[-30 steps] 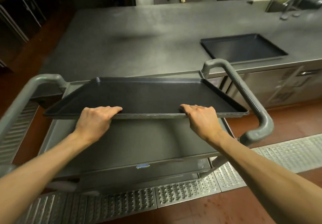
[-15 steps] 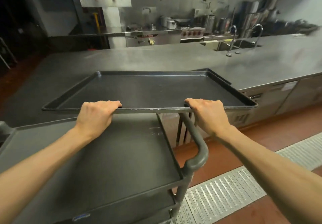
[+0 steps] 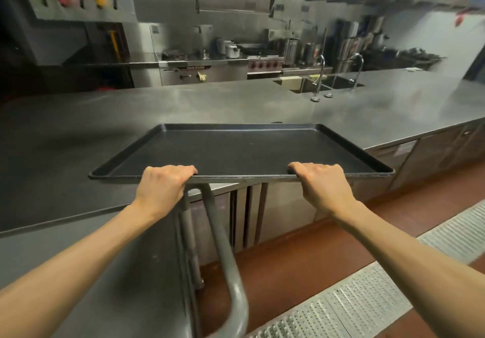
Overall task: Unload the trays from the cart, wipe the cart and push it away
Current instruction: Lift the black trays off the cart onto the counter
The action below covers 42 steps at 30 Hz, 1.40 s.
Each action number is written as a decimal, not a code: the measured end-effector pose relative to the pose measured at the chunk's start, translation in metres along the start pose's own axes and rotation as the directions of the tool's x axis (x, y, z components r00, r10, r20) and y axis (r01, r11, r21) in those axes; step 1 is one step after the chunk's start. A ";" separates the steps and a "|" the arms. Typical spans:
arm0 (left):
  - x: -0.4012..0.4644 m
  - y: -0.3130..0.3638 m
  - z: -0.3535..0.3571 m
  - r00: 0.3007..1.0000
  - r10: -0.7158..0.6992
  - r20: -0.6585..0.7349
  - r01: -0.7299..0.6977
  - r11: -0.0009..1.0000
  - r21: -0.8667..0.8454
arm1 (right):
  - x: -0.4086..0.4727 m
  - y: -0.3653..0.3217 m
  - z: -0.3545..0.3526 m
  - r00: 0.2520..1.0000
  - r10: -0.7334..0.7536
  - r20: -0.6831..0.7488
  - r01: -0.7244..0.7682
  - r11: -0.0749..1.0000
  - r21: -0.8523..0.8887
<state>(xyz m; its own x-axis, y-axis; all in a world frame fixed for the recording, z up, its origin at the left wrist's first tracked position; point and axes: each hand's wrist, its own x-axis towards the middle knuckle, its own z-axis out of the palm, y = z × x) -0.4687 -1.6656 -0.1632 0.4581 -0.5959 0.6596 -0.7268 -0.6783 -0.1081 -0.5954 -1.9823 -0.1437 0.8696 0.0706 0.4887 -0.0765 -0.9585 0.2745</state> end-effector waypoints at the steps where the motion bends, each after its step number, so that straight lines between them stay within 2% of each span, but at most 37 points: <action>1: 0.014 0.005 0.016 1.000 -0.002 0.010 0.002 1.000 -0.010 | 0.007 0.017 0.012 1.000 -0.005 0.005 0.005 1.000 -0.014; 8: 0.102 0.047 0.110 0.998 0.013 0.068 -0.009 0.998 -0.057 | 0.045 0.120 0.087 0.997 -0.007 0.082 0.009 1.000 -0.019; 13: 0.158 0.063 0.178 0.987 -0.056 0.152 0.058 0.998 -0.009 | 0.080 0.189 0.158 0.988 -0.027 0.151 0.026 1.000 0.013; 19: 0.213 0.093 0.233 0.982 -0.116 0.150 0.113 0.993 0.027 | 0.136 0.259 0.230 0.973 -0.161 0.165 0.141 0.982 0.125; 29: 0.262 0.045 0.333 0.930 -0.272 0.246 0.248 0.960 0.127 | 0.246 0.284 0.349 0.923 -0.271 0.272 0.214 0.951 0.224; 36: 0.291 -0.009 0.410 0.882 -0.370 0.293 0.335 0.928 0.164 | 0.325 0.285 0.423 0.903 -0.343 0.259 0.282 0.927 0.246; 42: 0.312 -0.027 0.457 0.868 -0.395 0.300 0.360 0.918 0.165 | 0.363 0.293 0.466 0.863 -0.355 0.360 0.254 0.920 0.298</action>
<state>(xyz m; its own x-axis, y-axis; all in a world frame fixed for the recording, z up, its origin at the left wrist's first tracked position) -0.0719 -2.0299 -0.2945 0.8382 -0.3784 0.3927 -0.4175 -0.9086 0.0155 -0.0747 -2.3664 -0.2713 0.9532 0.3012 0.0257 0.2956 -0.9464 0.1300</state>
